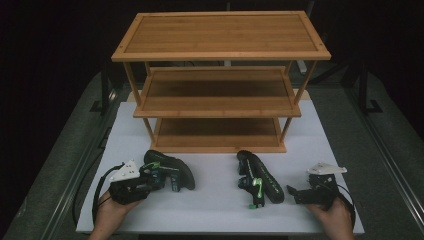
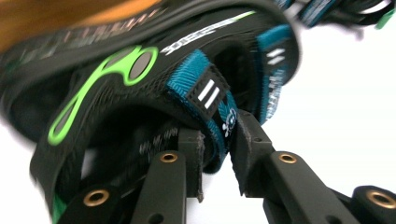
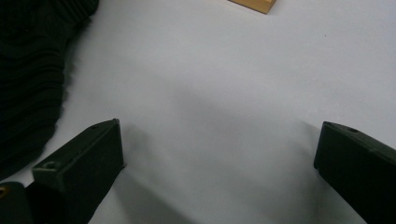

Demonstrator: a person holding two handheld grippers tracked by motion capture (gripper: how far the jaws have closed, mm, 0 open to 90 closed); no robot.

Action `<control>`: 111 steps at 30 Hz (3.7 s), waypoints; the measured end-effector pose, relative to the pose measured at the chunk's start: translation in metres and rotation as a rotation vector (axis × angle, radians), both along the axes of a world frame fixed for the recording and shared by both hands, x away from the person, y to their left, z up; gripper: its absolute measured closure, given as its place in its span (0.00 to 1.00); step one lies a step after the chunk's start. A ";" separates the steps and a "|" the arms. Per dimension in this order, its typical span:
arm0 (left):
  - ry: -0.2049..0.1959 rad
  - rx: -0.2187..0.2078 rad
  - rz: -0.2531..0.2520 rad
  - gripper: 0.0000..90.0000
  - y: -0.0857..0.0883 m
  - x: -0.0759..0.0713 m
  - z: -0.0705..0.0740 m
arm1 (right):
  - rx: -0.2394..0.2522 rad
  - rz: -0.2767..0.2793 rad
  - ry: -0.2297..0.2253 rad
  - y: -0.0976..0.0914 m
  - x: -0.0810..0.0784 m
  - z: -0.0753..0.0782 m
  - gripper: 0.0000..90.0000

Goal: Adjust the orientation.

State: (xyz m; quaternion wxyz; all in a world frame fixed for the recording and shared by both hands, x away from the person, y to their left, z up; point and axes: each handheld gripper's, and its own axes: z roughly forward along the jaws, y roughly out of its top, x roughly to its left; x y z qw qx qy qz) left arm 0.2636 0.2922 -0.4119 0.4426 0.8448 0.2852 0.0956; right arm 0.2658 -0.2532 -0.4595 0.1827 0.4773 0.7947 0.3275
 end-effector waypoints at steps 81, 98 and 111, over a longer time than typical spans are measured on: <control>0.039 -0.007 0.034 0.36 0.024 0.043 0.066 | 0.000 0.001 -0.002 0.000 0.000 0.000 0.01; 0.057 0.088 0.149 1.00 0.057 0.078 0.009 | 0.000 0.001 -0.002 0.000 0.000 0.000 0.01; 0.119 0.112 0.116 1.00 0.050 0.089 -0.017 | 0.001 -0.001 0.000 0.000 0.000 0.000 0.01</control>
